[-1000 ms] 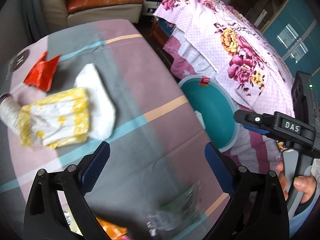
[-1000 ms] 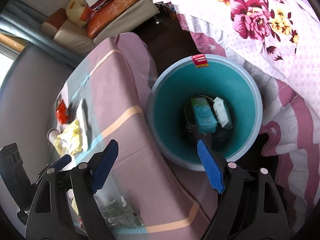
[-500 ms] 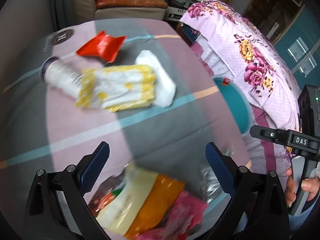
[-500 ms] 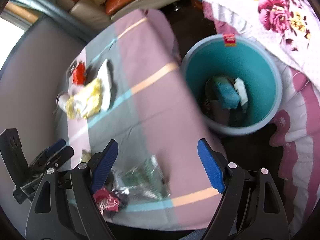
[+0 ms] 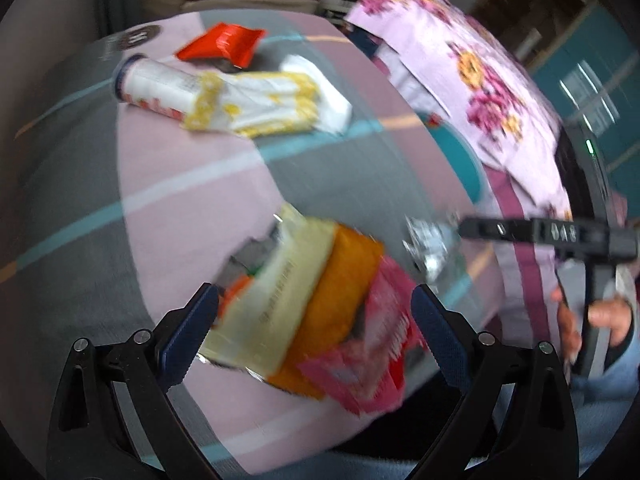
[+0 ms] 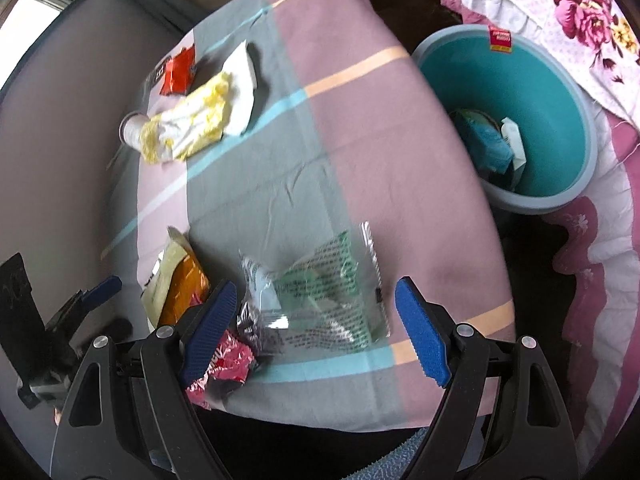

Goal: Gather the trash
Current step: 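Move both tools back to the table and grasp the pink wafer packet with the left tool, then grasp the orange chip bag with the right tool while the left tool holds the pink packet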

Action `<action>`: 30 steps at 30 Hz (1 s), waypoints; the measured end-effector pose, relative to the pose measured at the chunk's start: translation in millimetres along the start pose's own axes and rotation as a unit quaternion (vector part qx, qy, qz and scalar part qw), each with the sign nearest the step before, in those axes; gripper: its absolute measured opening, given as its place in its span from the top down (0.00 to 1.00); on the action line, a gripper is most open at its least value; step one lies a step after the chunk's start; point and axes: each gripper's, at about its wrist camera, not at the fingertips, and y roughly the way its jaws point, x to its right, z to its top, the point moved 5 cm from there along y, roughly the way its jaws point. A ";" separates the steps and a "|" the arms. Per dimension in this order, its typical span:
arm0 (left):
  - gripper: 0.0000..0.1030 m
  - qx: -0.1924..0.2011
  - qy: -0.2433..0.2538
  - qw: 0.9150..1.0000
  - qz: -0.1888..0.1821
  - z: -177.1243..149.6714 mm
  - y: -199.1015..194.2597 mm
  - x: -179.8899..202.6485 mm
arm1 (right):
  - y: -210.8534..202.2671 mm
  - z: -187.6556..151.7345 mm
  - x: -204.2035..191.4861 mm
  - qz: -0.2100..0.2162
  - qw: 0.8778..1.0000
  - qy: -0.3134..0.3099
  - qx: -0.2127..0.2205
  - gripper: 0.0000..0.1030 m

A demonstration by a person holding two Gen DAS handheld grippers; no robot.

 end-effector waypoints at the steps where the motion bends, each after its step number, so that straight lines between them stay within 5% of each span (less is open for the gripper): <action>1: 0.06 -0.004 0.010 1.000 -0.002 -3.5 1.2 4.2 | -0.3 -1.3 0.2 0.001 1.000 0.000 0.000 0.24; 9: 0.18 -0.051 0.087 0.995 0.007 -27.4 26.6 38.7 | -11.8 -4.4 9.3 0.016 1.000 0.011 0.019 0.24; 12: 0.19 -0.068 0.084 0.994 0.017 -32.1 37.3 36.3 | -12.6 -4.6 10.3 0.022 1.000 0.012 0.017 0.24; 16: 0.33 -0.065 0.073 0.995 0.017 -30.4 39.0 30.3 | -14.2 -4.4 9.4 0.028 0.999 0.010 0.017 0.24; 24: 0.36 -0.062 0.074 0.995 0.008 -29.4 41.8 33.0 | -8.1 -2.9 3.7 0.026 1.000 0.005 0.008 0.24; 26: 0.81 -0.058 0.075 0.995 0.007 -27.5 41.1 33.5 | -10.0 -0.8 0.2 0.026 1.000 0.002 0.012 0.24; 30: 0.84 -0.035 0.032 0.999 0.002 -13.2 33.1 17.3 | -15.1 2.2 -7.3 0.023 0.999 -0.007 0.023 0.24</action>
